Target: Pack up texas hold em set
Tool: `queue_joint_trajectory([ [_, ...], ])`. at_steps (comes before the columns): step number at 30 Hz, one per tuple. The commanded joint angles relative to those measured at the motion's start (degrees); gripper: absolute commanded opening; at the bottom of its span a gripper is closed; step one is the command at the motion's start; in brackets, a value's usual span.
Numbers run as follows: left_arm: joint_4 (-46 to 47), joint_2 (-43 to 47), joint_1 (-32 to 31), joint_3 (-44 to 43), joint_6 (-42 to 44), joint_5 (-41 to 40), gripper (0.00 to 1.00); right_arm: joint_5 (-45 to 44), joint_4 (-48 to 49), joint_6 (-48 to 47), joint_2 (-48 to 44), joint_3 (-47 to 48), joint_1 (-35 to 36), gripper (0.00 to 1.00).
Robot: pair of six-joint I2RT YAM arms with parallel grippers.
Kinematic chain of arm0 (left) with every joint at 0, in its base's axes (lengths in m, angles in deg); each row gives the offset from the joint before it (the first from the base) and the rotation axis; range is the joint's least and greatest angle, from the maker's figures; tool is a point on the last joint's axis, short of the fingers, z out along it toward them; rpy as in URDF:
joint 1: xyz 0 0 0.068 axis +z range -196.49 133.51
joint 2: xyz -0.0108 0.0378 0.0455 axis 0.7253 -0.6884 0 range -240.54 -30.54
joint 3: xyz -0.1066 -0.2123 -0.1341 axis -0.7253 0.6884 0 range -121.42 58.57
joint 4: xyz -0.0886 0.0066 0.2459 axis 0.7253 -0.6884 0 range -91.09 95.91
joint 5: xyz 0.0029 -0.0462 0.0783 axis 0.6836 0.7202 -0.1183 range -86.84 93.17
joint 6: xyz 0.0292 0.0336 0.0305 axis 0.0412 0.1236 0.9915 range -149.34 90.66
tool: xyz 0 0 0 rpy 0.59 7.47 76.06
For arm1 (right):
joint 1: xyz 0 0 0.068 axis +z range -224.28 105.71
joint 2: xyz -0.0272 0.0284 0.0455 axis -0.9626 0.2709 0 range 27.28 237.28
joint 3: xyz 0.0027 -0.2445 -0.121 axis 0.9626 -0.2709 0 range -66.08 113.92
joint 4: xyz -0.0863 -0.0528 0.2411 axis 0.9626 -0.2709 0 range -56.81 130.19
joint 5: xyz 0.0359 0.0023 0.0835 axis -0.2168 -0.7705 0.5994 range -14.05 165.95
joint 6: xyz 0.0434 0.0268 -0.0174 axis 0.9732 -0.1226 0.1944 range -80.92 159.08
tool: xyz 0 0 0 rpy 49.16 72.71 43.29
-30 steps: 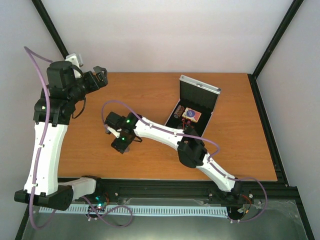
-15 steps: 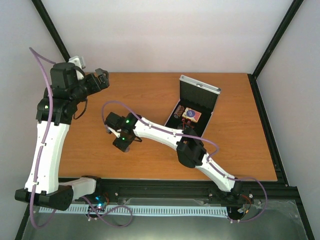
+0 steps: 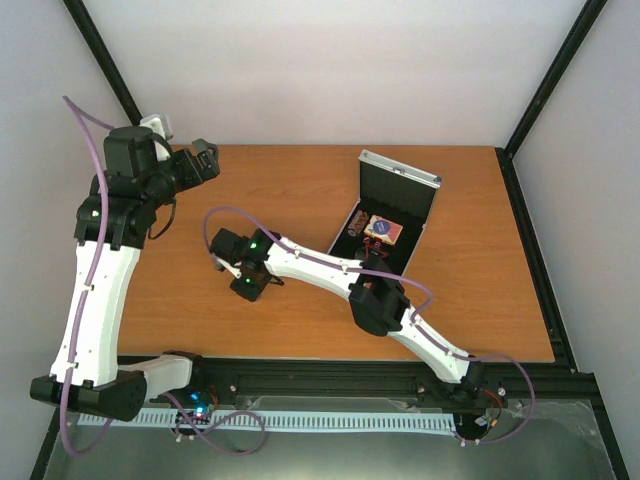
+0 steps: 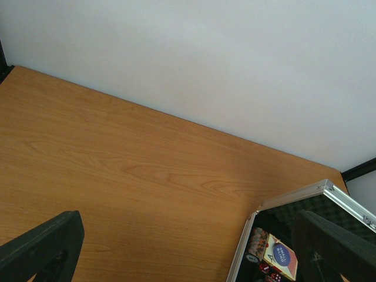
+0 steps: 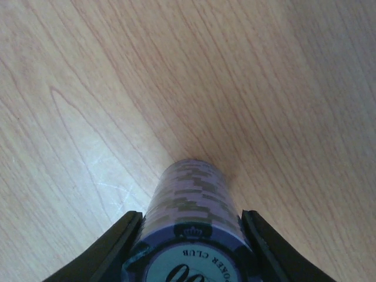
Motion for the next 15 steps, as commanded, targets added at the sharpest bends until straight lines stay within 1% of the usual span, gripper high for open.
queue_joint_trajectory([
  [1,0.9,1.3,0.3,-0.1,0.2,0.6,1.00,-4.1,-1.8,-1.1,-1.6,-1.3,0.1,0.18],
  [7,0.8,1.9,0.3,0.6,0.2,0.7,1.00,-11.1,-1.4,-0.1,-11.4,-10.0,-0.4,0.13],
  [10,0.8,2.6,0.3,1.1,0.0,0.9,1.00,-17.2,-2.3,1.2,-17.6,-14.8,-1.0,0.12],
  [15,1.1,3.2,0.3,2.4,-0.2,1.1,1.00,-27.4,-3.1,5.1,-30.0,-25.9,-3.6,0.12],
])
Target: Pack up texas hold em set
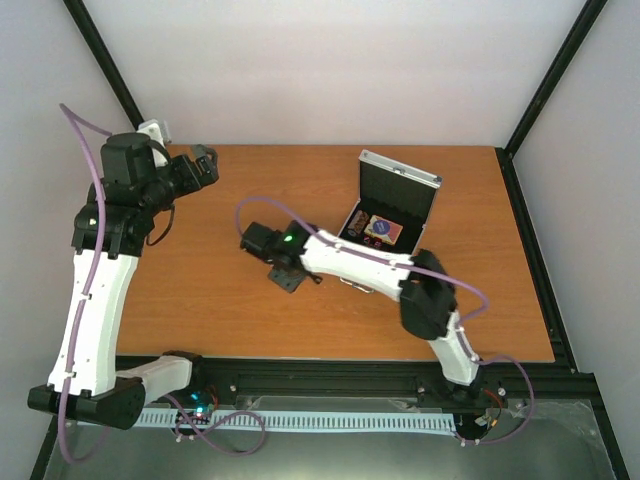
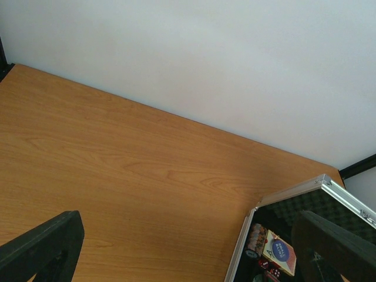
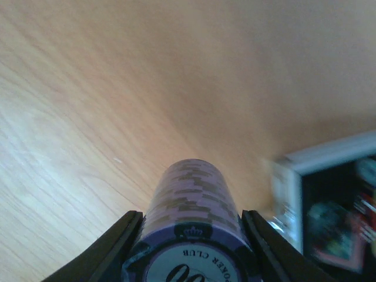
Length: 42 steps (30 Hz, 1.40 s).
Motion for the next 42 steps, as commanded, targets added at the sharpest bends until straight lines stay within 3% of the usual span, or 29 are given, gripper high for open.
queue_joint_trajectory([
  [1,1.1,1.1,0.3,0.7,-0.3,1.0,1.00,-13.8,-1.1,4.8,-13.7,-7.1,-3.1,0.11],
  [7,1.8,0.0,0.3,1.2,-0.8,2.5,1.00,-25.7,0.1,8.7,-21.7,-19.6,-9.7,0.11],
  [15,2.1,-1.7,0.3,1.2,-0.9,3.1,1.00,-35.3,8.9,5.0,-23.5,-30.7,-18.3,0.10],
  [24,2.1,-2.6,0.3,1.4,-0.5,2.5,1.00,-32.8,21.4,-5.4,-23.6,-35.1,-26.1,0.10],
  [42,1.8,-5.0,0.3,0.8,0.2,0.2,1.00,-26.4,30.2,-12.2,-19.1,-39.4,-31.5,0.10],
])
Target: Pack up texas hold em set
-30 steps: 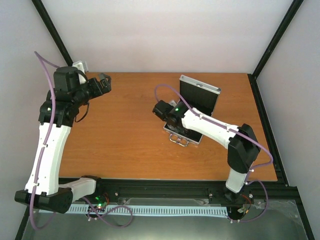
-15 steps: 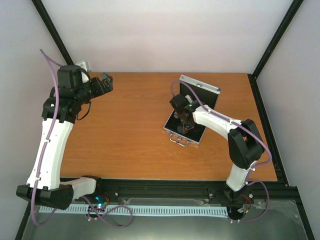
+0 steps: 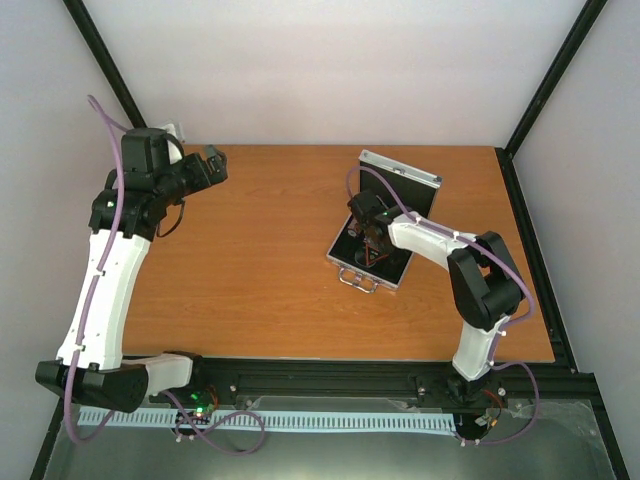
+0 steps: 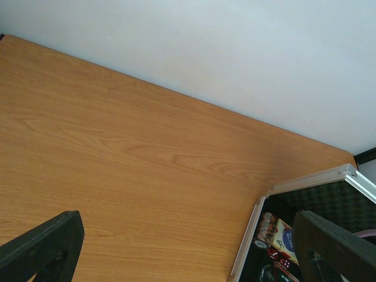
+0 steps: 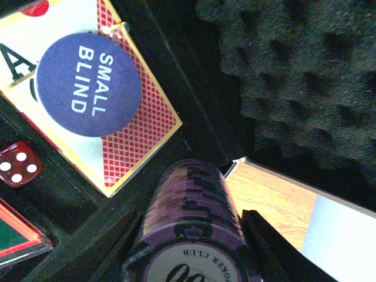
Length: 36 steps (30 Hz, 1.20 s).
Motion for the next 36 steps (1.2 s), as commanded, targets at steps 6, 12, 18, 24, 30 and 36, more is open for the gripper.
queue_joint_trajectory([
  [6,1.3,-1.3,0.3,-1.0,0.1,-0.6,1.00,-0.1,4.6,-1.8,1.6,-1.1,-1.7,0.10],
  [12,1.3,-1.9,0.3,-1.1,0.6,-0.8,1.00,0.7,6.1,-2.1,3.0,-1.3,-3.3,0.11],
  [18,1.3,-2.3,0.3,-1.5,1.2,-1.0,1.00,0.7,6.9,-2.1,4.9,-1.1,-4.0,0.17],
  [24,1.3,-2.8,0.3,-1.8,1.5,-1.1,1.00,2.0,5.4,-0.6,4.9,-1.4,-4.0,0.35],
  [30,1.3,-3.5,0.3,-2.4,1.8,-1.2,1.00,5.2,3.8,1.4,4.4,-3.1,-3.9,0.50],
  [36,1.2,-3.9,0.3,-2.9,1.8,-1.0,1.00,8.2,0.0,4.3,2.0,-3.2,-3.9,0.61],
])
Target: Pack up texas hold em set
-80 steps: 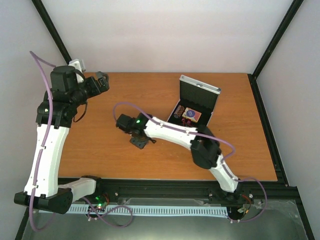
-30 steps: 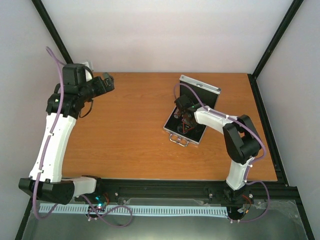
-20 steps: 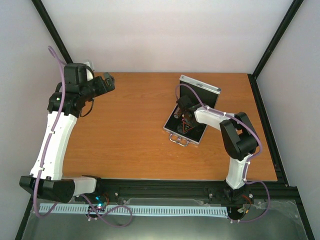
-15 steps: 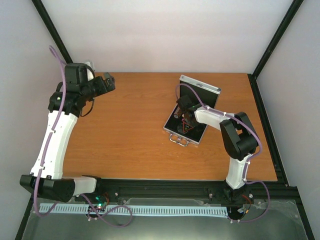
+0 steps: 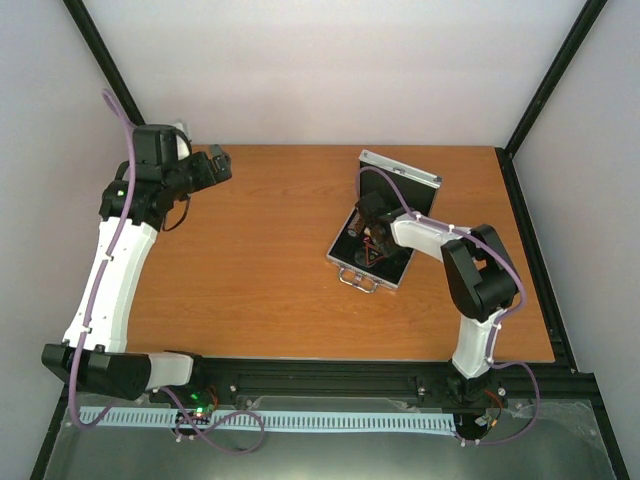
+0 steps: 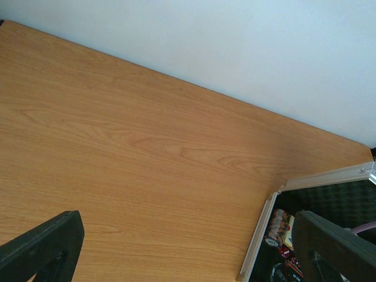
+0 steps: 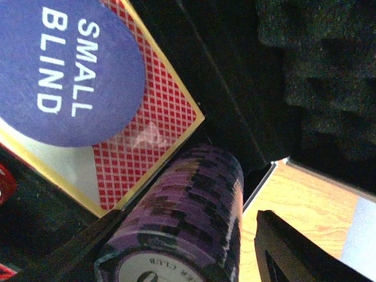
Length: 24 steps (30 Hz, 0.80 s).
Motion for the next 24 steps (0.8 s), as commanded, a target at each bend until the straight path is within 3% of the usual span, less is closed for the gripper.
queue_joint_trajectory([
  [1,1.2,-0.3,0.3,-2.6,1.2,-0.5,1.00,4.0,-4.1,3.4,-2.5,-0.9,-0.5,0.62],
  [15,0.8,0.5,0.3,-2.1,0.9,-0.5,1.00,8.3,-15.4,7.6,-8.8,2.0,-0.2,0.68],
  [24,0.2,1.9,0.3,-0.9,0.7,-0.8,1.00,12.3,-16.0,8.7,-8.3,2.1,0.3,0.68],
])
